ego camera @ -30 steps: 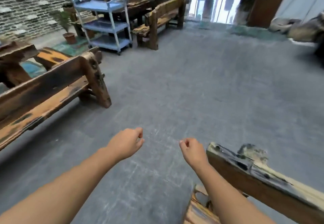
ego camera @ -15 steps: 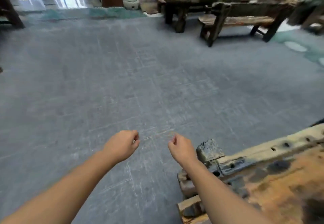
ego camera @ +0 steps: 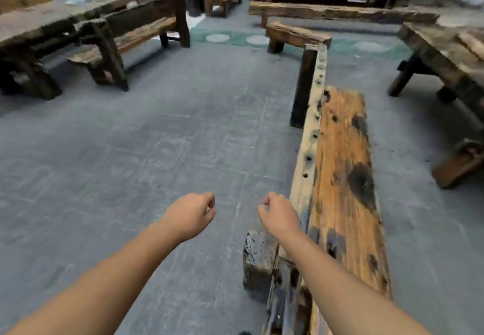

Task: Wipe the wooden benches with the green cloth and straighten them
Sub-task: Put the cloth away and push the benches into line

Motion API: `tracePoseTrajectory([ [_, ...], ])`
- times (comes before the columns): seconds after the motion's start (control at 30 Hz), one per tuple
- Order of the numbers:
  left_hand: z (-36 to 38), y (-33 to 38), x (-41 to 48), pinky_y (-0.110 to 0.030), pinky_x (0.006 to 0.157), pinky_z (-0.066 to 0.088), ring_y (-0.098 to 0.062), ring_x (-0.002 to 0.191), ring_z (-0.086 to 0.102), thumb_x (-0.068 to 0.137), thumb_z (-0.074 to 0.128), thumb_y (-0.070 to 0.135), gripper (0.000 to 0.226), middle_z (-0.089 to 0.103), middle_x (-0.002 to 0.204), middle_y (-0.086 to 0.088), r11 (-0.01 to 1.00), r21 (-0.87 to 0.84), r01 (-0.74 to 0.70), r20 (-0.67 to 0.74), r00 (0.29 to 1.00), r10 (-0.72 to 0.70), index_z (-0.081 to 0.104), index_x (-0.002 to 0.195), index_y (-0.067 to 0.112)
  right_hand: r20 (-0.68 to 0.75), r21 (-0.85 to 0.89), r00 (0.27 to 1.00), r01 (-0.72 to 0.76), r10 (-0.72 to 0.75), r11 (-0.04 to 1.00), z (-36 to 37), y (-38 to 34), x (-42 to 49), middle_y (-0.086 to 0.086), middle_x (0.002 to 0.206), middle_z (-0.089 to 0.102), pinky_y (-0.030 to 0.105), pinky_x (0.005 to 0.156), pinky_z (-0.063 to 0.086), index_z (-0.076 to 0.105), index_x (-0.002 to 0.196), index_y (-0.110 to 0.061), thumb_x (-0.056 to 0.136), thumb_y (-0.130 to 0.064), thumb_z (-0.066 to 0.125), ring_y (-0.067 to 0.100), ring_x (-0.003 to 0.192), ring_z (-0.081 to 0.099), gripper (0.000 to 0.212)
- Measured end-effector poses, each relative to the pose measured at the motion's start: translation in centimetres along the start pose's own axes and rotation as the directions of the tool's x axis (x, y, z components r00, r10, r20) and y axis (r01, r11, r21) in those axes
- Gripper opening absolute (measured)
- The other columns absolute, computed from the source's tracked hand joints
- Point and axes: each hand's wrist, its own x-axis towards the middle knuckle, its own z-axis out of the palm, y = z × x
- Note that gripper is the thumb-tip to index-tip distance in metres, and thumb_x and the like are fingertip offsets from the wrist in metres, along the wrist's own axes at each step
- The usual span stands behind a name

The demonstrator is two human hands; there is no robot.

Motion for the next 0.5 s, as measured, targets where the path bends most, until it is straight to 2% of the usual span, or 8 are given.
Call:
tracePoseTrajectory([
  [0.17, -1.3, 1.2, 9.7, -0.035, 0.069, 0.043, -0.029, 0.092, 0.061, 0.098, 0.048, 0.033, 0.019, 0.067, 0.1, -0.007, 0.957, 0.016, -0.291, 0.097, 0.953, 0.288, 0.055, 0.103, 0.017, -0.141, 0.085, 0.954, -0.255, 0.265, 0.963, -1.0, 2.3, 1.6, 0.008, 0.129, 0.049, 0.038, 0.092, 0.046, 0.049, 0.125, -0.017, 0.093, -0.028, 0.056, 0.027, 0.116, 0.052, 0.035],
  [0.27, -0.8, 4.0, 14.6, -0.035, 0.07, 0.044, -0.029, 0.093, 0.06, 0.098, 0.047, 0.031, 0.018, 0.066, 0.102, -0.007, 0.864, 0.0, -0.503, 0.174, 0.851, 0.496, 0.053, 0.105, 0.015, -0.165, 0.115, 0.881, -0.429, 0.444, 0.896, -1.3, 4.4, 0.6, 0.01, 0.132, 0.045, 0.038, 0.094, 0.047, 0.043, 0.134, -0.015, 0.091, -0.033, 0.058, 0.029, 0.121, 0.048, 0.049],
  [0.3, -0.5, 4.7, 16.0, -0.035, 0.072, 0.045, -0.029, 0.094, 0.06, 0.098, 0.047, 0.031, 0.019, 0.065, 0.105, -0.007, 0.828, -0.023, -0.561, 0.195, 0.809, 0.554, 0.053, 0.107, 0.015, -0.179, 0.131, 0.843, -0.491, 0.508, 0.861, -1.2, 4.8, 0.3, 0.011, 0.133, 0.043, 0.039, 0.095, 0.047, 0.04, 0.137, -0.015, 0.092, -0.036, 0.058, 0.03, 0.122, 0.047, 0.053],
  [0.33, 0.4, 6.0, 18.4, -0.035, 0.073, 0.046, -0.028, 0.096, 0.06, 0.098, 0.047, 0.031, 0.021, 0.064, 0.107, -0.008, 0.748, -0.039, -0.663, 0.233, 0.722, 0.652, 0.053, 0.109, 0.014, -0.205, 0.184, 0.769, -0.578, 0.606, 0.795, -0.5, 5.3, -0.1, 0.011, 0.134, 0.04, 0.04, 0.097, 0.046, 0.037, 0.139, -0.014, 0.092, -0.039, 0.057, 0.03, 0.123, 0.046, 0.057],
  [0.37, 0.9, 6.6, 18.9, -0.035, 0.076, 0.047, -0.028, 0.098, 0.059, 0.099, 0.047, 0.03, 0.023, 0.062, 0.11, -0.008, 0.722, -0.039, -0.691, 0.235, 0.696, 0.679, 0.053, 0.113, 0.013, -0.188, 0.193, 0.753, -0.601, 0.63, 0.776, -0.2, 5.5, -0.7, 0.011, 0.136, 0.039, 0.041, 0.099, 0.046, 0.034, 0.141, -0.014, 0.093, -0.042, 0.055, 0.031, 0.125, 0.046, 0.06],
  [0.47, 3.2, 8.7, 20.3, -0.045, 0.088, 0.049, -0.03, 0.109, 0.054, 0.098, 0.049, 0.03, 0.031, 0.054, 0.12, -0.008, 0.585, -0.059, -0.809, 0.292, 0.546, 0.785, 0.049, 0.125, 0.014, -0.198, 0.193, 0.661, -0.697, 0.724, 0.69, 2.3, 5.7, -3.3, 0.01, 0.138, 0.041, 0.041, 0.095, 0.049, 0.032, 0.141, -0.018, 0.094, -0.052, 0.05, 0.029, 0.123, 0.049, 0.061],
  [0.5, 4.6, 9.5, 21.2, -0.047, 0.091, 0.049, -0.03, 0.112, 0.051, 0.098, 0.049, 0.029, 0.034, 0.052, 0.123, -0.008, 0.493, -0.065, -0.868, 0.325, 0.449, 0.832, 0.047, 0.129, 0.014, -0.201, 0.22, 0.591, -0.75, 0.781, 0.624, 3.9, 5.3, -4.1, 0.008, 0.137, 0.043, 0.04, 0.092, 0.05, 0.031, 0.141, -0.02, 0.094, -0.056, 0.049, 0.028, 0.122, 0.05, 0.062],
])
